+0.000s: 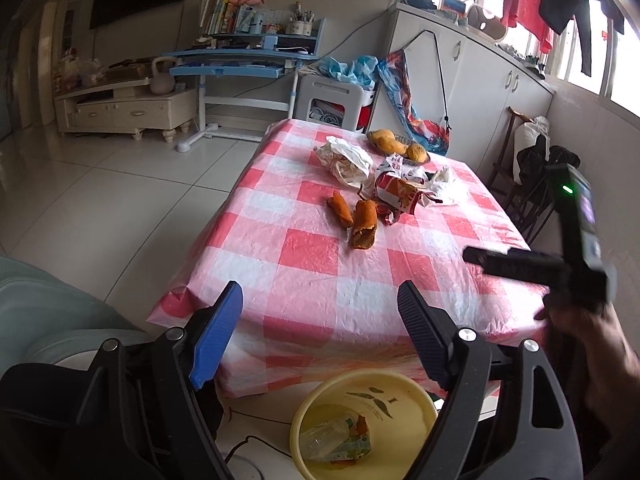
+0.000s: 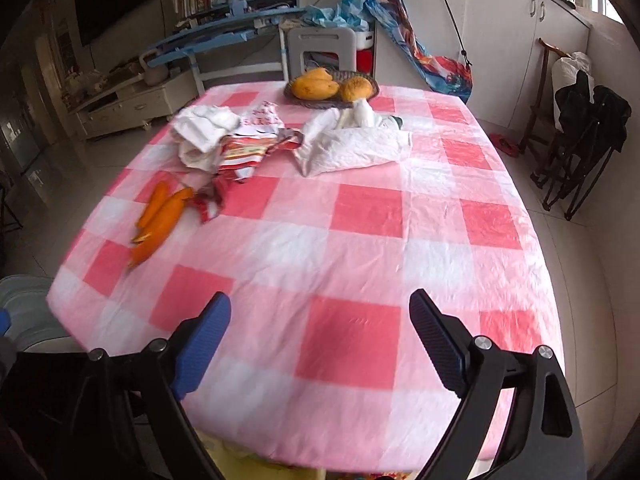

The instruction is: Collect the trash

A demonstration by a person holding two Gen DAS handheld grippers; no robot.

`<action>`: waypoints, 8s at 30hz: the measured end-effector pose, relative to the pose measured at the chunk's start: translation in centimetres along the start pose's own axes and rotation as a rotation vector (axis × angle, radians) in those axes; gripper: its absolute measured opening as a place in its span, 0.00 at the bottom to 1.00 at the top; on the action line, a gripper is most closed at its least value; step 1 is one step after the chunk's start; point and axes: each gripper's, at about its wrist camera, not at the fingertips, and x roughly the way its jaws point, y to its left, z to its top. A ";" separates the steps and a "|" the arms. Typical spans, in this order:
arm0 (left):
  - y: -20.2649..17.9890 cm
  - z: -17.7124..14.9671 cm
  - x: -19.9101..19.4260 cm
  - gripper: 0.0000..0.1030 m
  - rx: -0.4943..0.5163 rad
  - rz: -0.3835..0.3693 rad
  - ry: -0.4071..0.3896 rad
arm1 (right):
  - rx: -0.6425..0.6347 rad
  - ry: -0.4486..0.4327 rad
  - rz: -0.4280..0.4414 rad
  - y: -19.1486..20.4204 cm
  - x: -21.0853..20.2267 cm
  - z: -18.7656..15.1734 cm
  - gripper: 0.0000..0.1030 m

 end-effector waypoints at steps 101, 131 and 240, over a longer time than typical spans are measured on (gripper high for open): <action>-6.0 -0.9 4.8 0.83 0.161 0.058 0.088 | 0.014 0.065 -0.052 -2.9 8.2 6.9 0.93; -4.5 -1.7 2.3 0.83 0.146 0.096 0.008 | -0.024 -0.253 0.059 0.0 -6.4 0.7 0.93; 3.6 8.5 4.5 0.17 -0.200 -0.163 -0.063 | -0.191 -0.002 0.300 12.3 1.5 1.5 0.18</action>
